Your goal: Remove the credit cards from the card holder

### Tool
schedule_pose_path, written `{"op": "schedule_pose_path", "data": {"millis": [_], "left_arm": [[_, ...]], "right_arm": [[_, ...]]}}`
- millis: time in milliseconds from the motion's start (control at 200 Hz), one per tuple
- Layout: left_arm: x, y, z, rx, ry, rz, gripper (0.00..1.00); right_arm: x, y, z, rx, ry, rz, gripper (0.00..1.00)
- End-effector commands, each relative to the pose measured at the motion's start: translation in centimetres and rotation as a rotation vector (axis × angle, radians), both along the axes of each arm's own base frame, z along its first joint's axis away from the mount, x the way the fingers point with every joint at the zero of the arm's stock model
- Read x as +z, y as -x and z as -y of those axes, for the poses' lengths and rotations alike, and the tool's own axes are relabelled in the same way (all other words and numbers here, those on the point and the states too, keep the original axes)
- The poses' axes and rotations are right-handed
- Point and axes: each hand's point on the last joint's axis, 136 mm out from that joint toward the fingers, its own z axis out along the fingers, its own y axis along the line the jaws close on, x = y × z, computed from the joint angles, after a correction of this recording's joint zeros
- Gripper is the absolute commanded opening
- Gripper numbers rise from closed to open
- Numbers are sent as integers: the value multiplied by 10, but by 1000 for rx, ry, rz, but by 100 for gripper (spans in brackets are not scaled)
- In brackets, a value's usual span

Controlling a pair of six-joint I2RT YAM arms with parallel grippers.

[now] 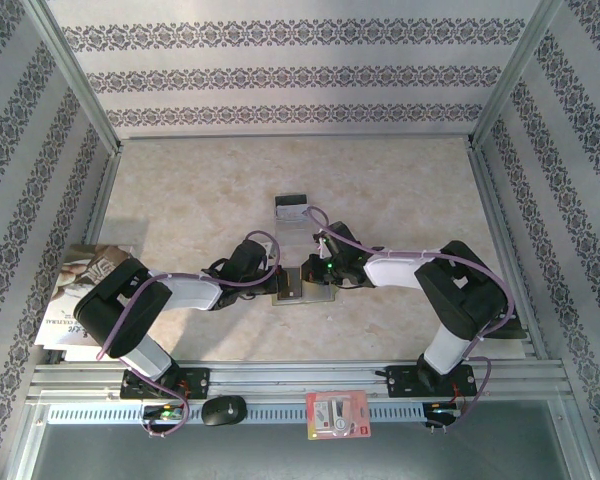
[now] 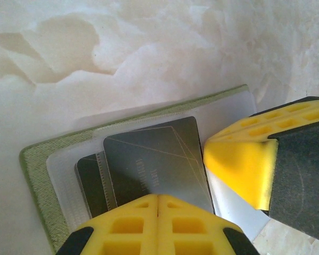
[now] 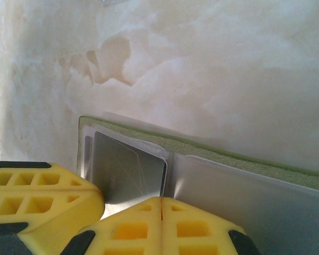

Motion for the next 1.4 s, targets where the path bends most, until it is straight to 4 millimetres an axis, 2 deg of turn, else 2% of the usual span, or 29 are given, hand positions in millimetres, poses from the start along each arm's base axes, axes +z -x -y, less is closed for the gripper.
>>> {"op": "schedule_pose_path", "data": {"millis": [0,165,285,385,505,645,744,879,979,1394], "left_arm": [[-18,5,-16,31,-44,-47,0],[-17,5,-16,30,-39,-46,0],[-13,6,-12,12,-10,-39,0],[-8,6,-7,-1,14,-35,0],[-7,7,-7,0,16,-35,0],[-6,8,-10,7,7,-40,5],[-4,8,-12,12,2,-32,9],[11,8,-10,-17,12,25,35],[14,10,-8,-34,1,46,46],[-10,14,-2,-76,-78,-16,43]], "right_arm": [[-8,2,23,-16,135,22,0],[-3,2,28,-16,159,46,1],[20,0,11,38,68,118,15],[32,1,3,79,90,168,28],[28,0,8,95,200,210,36],[19,2,18,130,310,245,45],[14,3,24,128,339,244,46],[17,4,26,114,331,251,46],[19,3,26,106,324,256,46],[20,6,22,102,288,241,46]]}}
